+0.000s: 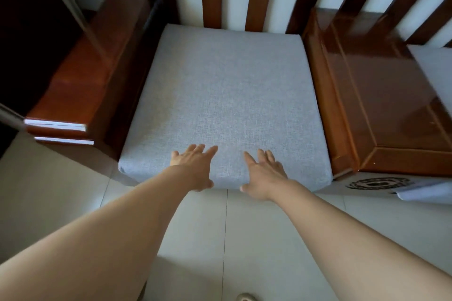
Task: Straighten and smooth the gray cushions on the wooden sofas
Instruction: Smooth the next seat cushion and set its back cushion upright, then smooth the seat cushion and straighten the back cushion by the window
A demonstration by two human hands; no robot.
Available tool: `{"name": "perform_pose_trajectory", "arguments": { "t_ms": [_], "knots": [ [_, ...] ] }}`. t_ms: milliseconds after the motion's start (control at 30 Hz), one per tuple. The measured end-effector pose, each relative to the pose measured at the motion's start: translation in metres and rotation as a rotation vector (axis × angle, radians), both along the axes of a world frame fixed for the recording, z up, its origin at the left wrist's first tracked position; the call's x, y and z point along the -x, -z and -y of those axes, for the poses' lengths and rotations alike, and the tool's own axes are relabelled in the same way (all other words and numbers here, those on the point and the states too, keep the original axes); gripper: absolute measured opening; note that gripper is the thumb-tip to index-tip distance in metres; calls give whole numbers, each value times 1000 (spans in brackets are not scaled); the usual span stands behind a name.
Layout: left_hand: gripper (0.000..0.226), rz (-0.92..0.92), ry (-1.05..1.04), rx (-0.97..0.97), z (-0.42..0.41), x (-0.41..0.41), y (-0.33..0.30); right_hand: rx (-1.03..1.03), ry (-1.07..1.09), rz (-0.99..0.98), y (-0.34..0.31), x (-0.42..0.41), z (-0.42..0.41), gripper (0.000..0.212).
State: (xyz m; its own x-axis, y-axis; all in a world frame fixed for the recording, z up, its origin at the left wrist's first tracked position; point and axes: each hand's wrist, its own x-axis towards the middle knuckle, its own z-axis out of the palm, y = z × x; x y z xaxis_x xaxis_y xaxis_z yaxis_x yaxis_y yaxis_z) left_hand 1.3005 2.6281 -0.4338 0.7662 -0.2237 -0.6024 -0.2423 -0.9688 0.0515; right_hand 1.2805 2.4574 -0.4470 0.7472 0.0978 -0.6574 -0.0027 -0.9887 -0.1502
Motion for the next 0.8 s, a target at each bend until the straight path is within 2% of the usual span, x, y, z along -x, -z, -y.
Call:
{"name": "perform_pose_trajectory", "arguments": {
  "t_ms": [167,433,633,800],
  "knots": [
    [78,30,-21,39,-11,28,-89,2,6,44,-81,32,-10,84],
    [71,74,52,49,-13,70,-204,-9,103,90,-191,82,-23,77],
    [70,111,70,63,-31,91,-259,-24,152,153,-253,102,-30,72],
    [77,138,-19,81,-56,98,-293,-38,173,146,-290,111,-32,71]
  ]
}}
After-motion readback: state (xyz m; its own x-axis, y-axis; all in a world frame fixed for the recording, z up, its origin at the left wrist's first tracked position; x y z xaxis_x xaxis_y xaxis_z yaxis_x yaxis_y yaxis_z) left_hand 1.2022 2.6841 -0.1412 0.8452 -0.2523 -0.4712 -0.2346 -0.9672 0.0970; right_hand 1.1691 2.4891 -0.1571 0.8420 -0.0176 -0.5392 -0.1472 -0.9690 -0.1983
